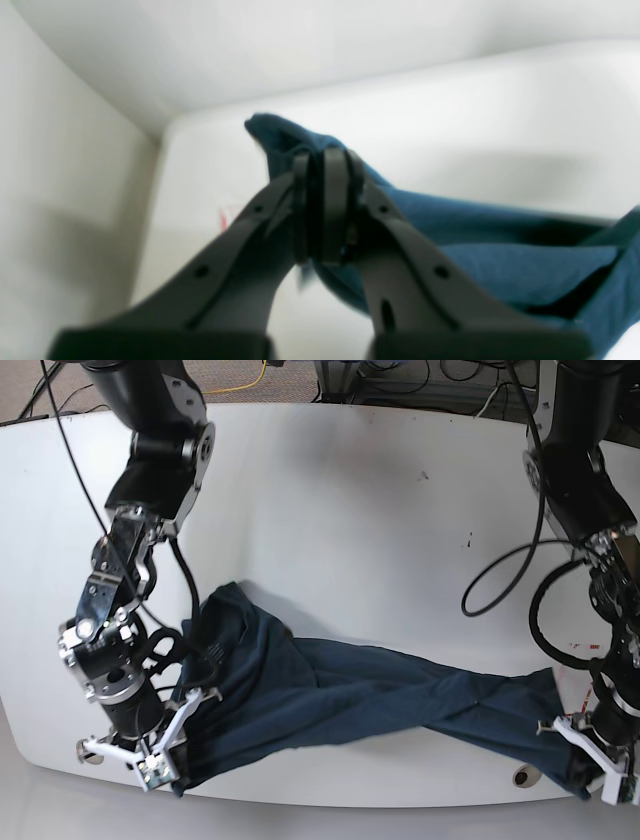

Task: Layout the t-shirt on the table in an organized manner, then fold the t-shirt properly
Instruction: 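Lift the shirt with both grippers, stretch it, and lay it flat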

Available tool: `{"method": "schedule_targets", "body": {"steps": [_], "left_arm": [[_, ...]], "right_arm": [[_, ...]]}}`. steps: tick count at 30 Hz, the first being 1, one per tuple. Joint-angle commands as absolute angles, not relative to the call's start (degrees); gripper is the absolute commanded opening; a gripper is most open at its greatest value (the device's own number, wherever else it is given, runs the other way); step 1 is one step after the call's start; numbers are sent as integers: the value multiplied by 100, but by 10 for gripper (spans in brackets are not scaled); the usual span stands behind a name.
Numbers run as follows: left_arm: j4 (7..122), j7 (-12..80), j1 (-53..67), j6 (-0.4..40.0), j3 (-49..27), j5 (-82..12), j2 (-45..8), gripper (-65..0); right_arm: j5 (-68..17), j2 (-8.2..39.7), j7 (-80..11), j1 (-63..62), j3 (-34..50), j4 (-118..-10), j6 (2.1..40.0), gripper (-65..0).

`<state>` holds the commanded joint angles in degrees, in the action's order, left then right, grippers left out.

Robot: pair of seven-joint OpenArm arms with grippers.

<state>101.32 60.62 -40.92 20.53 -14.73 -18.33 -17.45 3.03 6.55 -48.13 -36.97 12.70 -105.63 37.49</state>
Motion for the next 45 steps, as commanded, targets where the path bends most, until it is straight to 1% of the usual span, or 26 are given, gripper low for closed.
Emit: {"method": "schedule_targets", "body": {"steps": [4,9,11,15,22,26,30,34,39,45], "left_arm": [[10079,6088,-4716,2053,-1473,-1815,-1745,-650],[9754,6088,-5226,2053,-1473,-1824,-1763,-650],[9613,6088,-5253,2053,-1481,-1824,-1771,-650],[9552,6088,-5174,2053,-1490,-1833,-1771,-650],[9578,6088,-4259,2070,-1666,-1842,-1754,-650],[9604,6097,-3582,2079,-1666,-1851,-1754,-650],[9604,6097,-2897,2079,-1666,-1851,-1754,-650],[9604,6334,-2149,2079,-1675,-1851,-1789,-650],[9613,6624,-1420,2079,-1684,-1842,-1886,-650],[9824,6659,-602,2079,-1684,-1842,-2070,-650]], "right_arm": [[374,673,-5147,-4567,1270,-10492,3960,-648],[312,927,-5701,-5200,1262,-10519,4000,-648],[321,954,-5903,-5341,1288,-10554,4000,-648],[330,998,-5991,-5253,1297,-10730,4000,-648],[321,989,-5991,-4180,1297,-11310,4000,-648],[321,980,-5991,-3284,1305,-11600,4000,-648],[233,936,-5991,-2440,1323,-11644,4000,-648],[-92,787,-5991,-1560,1657,-11644,4000,-648],[-347,690,-5991,-787,1824,-11653,4000,-648],[-470,611,-5974,-92,1833,-11662,4000,-648]]}}
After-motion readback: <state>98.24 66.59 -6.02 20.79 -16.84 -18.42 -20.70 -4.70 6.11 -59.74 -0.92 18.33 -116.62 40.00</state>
